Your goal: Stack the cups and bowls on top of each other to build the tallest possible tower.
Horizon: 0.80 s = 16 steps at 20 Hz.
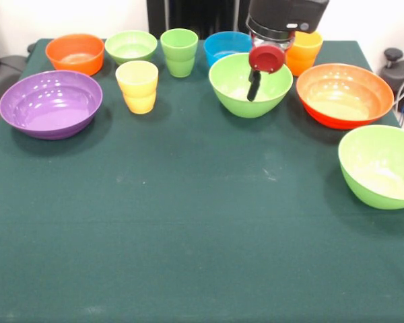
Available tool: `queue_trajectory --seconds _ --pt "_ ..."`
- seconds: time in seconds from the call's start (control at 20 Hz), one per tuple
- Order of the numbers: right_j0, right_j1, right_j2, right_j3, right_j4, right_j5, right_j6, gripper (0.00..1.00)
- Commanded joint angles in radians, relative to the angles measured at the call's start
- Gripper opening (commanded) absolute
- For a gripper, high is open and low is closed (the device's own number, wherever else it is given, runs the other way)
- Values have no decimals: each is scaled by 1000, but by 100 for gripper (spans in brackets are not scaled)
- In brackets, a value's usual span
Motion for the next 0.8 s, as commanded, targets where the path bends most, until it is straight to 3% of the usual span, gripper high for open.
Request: queue_trajectory --seconds 0.05,0.8 --pt "-7 86 111 -44 -40 -24 77 100" --pt "-34 152 133 -99 -53 -55 40 100"
